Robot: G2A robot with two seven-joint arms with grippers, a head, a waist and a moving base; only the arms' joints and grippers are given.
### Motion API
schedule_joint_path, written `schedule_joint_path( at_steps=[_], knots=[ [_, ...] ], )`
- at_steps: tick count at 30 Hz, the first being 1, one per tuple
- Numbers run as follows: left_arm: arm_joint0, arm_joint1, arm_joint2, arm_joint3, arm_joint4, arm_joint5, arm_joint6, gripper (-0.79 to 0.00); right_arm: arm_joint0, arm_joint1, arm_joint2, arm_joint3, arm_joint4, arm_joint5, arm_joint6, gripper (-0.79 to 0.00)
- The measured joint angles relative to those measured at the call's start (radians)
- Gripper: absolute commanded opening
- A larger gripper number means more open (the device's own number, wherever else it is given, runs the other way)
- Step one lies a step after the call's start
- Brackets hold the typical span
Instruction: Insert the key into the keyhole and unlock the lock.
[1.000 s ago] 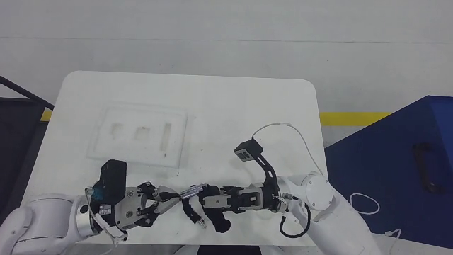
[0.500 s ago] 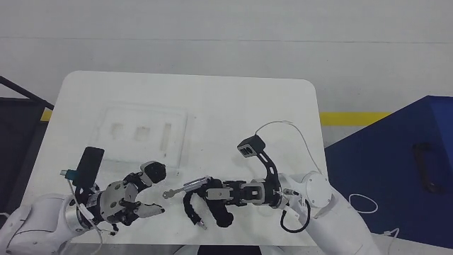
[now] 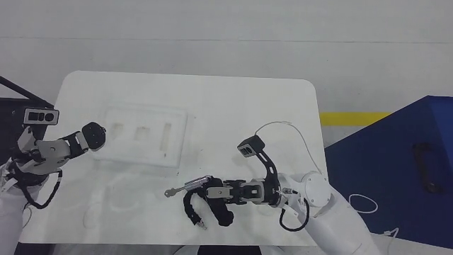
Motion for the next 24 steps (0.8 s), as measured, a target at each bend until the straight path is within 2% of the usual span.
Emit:
schedule_joint_path(
  at_steps=[5,10,12,16,17,20,24],
  knots=[
    [0.000,0.000,0.000,0.001,0.029,-0.007,-0.001,0.000,0.006,0.002,0.005,0.021,-0.035,0.026,0.001,-0.785],
    [0.000,0.000,0.000,0.001,0.028,-0.007,-0.001,0.000,0.044,0.002,-0.025,0.099,-0.204,0.166,-0.060,-0.785],
    [0.000,0.000,0.000,0.001,0.028,-0.007,-0.001,0.000,0.065,-0.004,-0.049,0.140,-0.232,0.232,-0.074,-0.785],
    [0.000,0.000,0.000,0.001,0.028,-0.007,-0.001,0.000,0.101,-0.014,-0.082,0.213,-0.259,0.298,-0.097,-0.785],
    [0.000,0.000,0.000,0.001,0.028,-0.007,-0.001,0.000,0.105,-0.016,-0.087,0.226,-0.253,0.308,-0.097,-0.760],
    [0.000,0.000,0.000,0.001,0.028,-0.007,-0.001,0.000,0.124,-0.022,-0.102,0.269,-0.237,0.341,-0.087,0.000],
    [0.000,0.000,0.000,0.001,0.028,-0.007,-0.001,0.000,0.150,-0.025,-0.114,0.304,-0.292,0.374,-0.111,0.000]
  ],
)
